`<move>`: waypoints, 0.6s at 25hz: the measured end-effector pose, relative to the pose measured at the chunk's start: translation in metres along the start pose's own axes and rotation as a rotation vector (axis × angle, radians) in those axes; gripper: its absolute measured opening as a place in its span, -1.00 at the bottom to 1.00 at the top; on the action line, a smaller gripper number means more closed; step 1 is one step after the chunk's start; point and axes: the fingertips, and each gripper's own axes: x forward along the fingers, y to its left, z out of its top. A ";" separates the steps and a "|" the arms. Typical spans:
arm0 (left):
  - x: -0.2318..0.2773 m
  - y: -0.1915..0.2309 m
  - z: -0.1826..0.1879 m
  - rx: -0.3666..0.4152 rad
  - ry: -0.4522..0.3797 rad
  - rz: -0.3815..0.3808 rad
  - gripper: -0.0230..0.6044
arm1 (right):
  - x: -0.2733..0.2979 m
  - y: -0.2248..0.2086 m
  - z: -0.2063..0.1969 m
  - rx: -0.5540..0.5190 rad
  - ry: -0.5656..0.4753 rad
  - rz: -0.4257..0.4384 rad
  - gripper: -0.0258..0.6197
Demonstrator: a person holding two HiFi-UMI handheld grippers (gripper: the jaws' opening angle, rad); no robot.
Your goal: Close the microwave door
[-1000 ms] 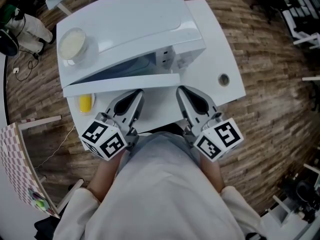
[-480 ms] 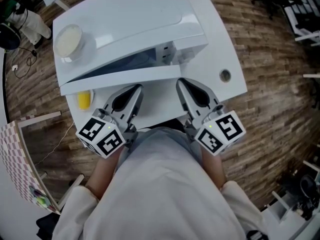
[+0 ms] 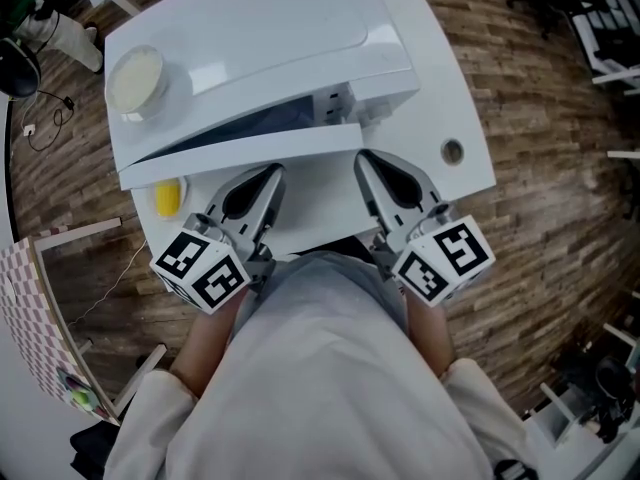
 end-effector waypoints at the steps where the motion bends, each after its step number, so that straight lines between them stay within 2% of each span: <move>1: 0.000 0.001 0.000 -0.002 -0.003 0.003 -0.87 | 0.000 -0.001 0.000 -0.002 0.002 0.000 -0.85; 15: -0.002 0.005 0.004 -0.019 -0.031 0.029 -0.87 | 0.008 -0.005 0.002 -0.007 0.012 0.016 -0.85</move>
